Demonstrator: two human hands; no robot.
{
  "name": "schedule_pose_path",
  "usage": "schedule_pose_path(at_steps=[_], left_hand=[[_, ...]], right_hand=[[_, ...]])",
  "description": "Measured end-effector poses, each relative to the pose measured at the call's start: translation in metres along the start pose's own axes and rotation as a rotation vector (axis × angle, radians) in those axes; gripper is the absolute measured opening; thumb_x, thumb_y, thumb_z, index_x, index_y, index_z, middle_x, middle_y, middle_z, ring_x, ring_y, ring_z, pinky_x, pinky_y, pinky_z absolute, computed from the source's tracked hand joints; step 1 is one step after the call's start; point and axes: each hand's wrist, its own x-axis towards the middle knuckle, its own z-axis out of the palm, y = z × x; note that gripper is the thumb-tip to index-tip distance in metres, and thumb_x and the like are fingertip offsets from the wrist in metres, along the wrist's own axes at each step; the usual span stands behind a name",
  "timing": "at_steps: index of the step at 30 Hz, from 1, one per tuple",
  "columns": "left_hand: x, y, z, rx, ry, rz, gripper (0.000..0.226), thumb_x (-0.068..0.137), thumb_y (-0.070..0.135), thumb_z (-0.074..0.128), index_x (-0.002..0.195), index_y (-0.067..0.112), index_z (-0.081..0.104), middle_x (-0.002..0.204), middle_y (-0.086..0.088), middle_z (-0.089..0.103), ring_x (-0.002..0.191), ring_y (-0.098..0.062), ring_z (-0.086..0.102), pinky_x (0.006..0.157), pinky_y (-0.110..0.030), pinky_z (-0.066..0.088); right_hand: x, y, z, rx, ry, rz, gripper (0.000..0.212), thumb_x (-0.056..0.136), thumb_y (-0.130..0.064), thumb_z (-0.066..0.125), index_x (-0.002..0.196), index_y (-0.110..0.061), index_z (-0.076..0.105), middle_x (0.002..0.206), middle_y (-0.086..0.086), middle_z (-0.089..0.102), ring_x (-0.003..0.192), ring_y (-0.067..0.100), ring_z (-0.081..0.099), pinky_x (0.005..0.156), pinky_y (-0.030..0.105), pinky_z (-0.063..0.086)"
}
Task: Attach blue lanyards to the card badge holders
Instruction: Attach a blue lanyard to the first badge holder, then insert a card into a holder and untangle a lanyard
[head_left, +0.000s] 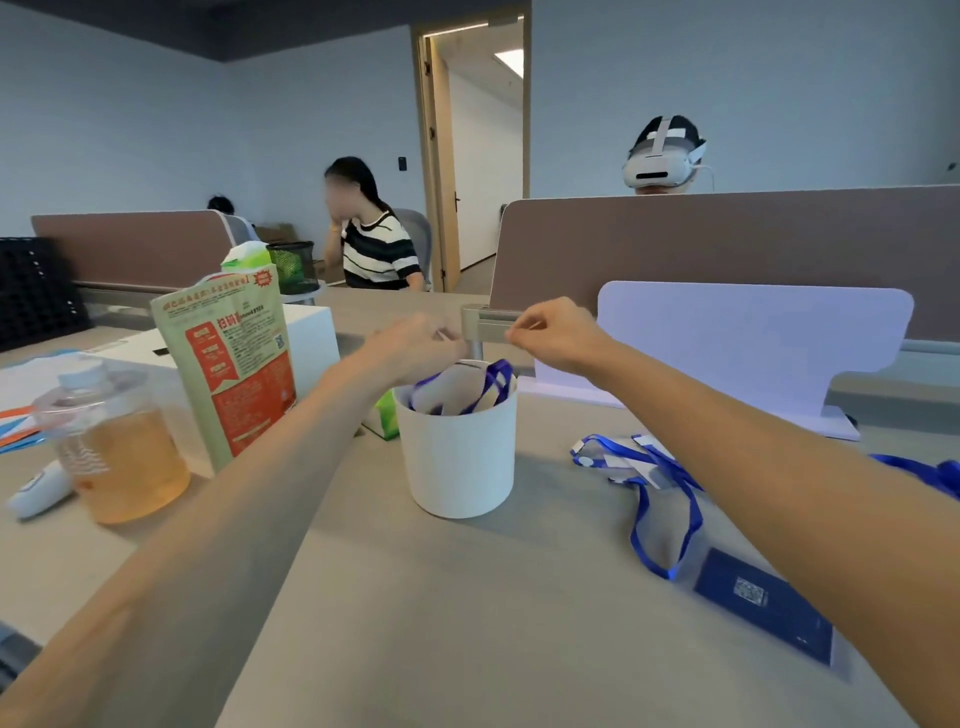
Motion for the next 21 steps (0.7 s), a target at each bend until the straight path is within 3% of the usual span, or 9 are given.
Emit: schedule_pose_path(at_steps=[4,7,9,14,18,21], left_hand=[[-0.017,0.021,0.011,-0.254,0.187,0.103,0.02,0.091,0.035,0.048,0.098,0.031,0.067,0.095,0.015,0.065,0.108,-0.019,0.059,0.101,-0.044,0.043],[-0.045,0.058,0.03,-0.557,0.236,0.19,0.024,0.094,0.014,0.043,0.09,0.024,0.065,0.091,0.003,0.07,0.079,-0.008,0.063,0.08,-0.02,0.048],[-0.066,0.081,0.052,-0.657,0.217,0.235,0.028,0.093,0.007,0.041,0.088,0.022,0.064,0.085,0.003,0.069,0.068,-0.005,0.059,0.068,-0.013,0.045],[-0.095,0.125,0.125,-0.774,0.059,0.221,0.029,0.095,0.006,0.039,0.092,0.018,0.065,0.083,0.007,0.068,0.07,-0.007,0.061,0.066,-0.013,0.048],[-0.104,0.157,0.176,-0.78,-0.064,0.233,0.036,0.093,0.001,0.038,0.089,0.025,0.064,0.09,0.004,0.071,0.08,-0.009,0.063,0.077,-0.022,0.048],[-0.105,0.172,0.206,-0.527,-0.273,0.393,0.041,0.089,-0.001,0.041,0.116,0.022,0.061,0.116,0.007,0.064,0.108,-0.011,0.058,0.088,-0.019,0.044]], right_hand=[[-0.027,0.013,-0.019,0.128,0.195,-0.026,0.02,0.092,-0.021,0.058,0.108,-0.016,0.069,0.104,-0.002,0.067,0.098,0.012,0.06,0.08,0.02,0.044],[-0.062,0.026,-0.032,0.187,0.271,-0.048,0.02,0.092,-0.021,0.058,0.109,-0.018,0.068,0.097,-0.006,0.065,0.084,0.005,0.058,0.069,0.012,0.042],[-0.089,0.042,-0.041,0.226,0.325,-0.024,0.018,0.091,-0.021,0.058,0.106,-0.02,0.069,0.09,-0.008,0.065,0.077,0.005,0.057,0.068,0.014,0.044],[-0.15,0.094,-0.058,0.306,0.454,0.131,0.016,0.093,-0.018,0.057,0.104,-0.023,0.067,0.091,-0.009,0.066,0.086,0.011,0.063,0.077,0.023,0.05],[-0.187,0.133,-0.069,0.342,0.494,0.23,0.02,0.095,-0.014,0.054,0.111,-0.018,0.065,0.102,0.0,0.066,0.087,0.007,0.06,0.068,0.004,0.044],[-0.212,0.16,-0.075,0.228,0.462,0.274,0.025,0.094,-0.005,0.049,0.112,-0.014,0.064,0.1,0.0,0.068,0.087,0.004,0.06,0.067,0.001,0.042]])
